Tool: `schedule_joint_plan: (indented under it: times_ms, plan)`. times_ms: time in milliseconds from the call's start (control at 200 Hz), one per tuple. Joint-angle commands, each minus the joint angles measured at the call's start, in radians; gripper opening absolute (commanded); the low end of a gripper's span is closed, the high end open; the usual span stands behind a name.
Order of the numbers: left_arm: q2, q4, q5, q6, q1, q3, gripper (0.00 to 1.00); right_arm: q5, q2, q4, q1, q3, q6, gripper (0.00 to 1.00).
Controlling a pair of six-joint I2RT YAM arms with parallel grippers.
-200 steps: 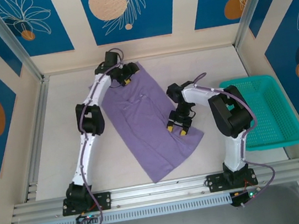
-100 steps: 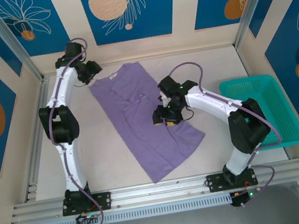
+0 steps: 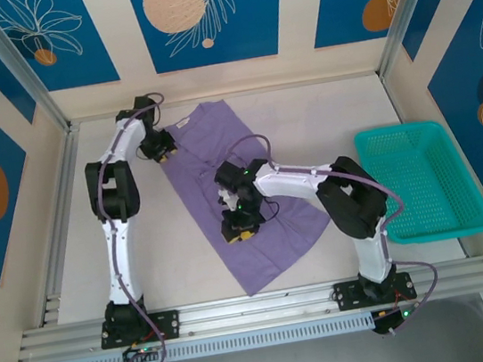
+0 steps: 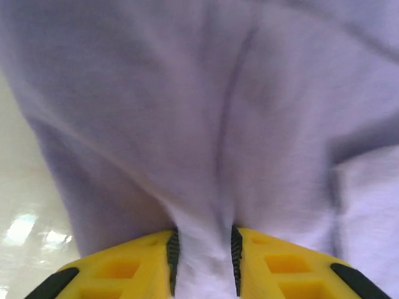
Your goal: Fold and stack the t-shirts
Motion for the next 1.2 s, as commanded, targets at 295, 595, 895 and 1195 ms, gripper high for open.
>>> schedule_joint_plan:
  times_ms: [295,595,895,1195]
  plan:
    - [0.357,0.092,0.168,-0.076,-0.063,0.389,0.32,0.025,0.259,-0.022,0.089,0.205,0.395,0.34]
    - [0.392,0.220,0.204,-0.139,-0.048,0.478,0.41,0.075,0.411,-0.030,0.107,0.487,0.576,0.41]
    - [0.171,0.178,0.347,-0.187,0.015,0.444,0.90,0.117,0.168,-0.060,0.088,0.551,0.281,0.64]
    - [-0.390,0.137,0.224,-0.071,-0.013,-0.161,0.96,0.131,-0.393,-0.094,-0.148,-0.019,0.218,0.64]
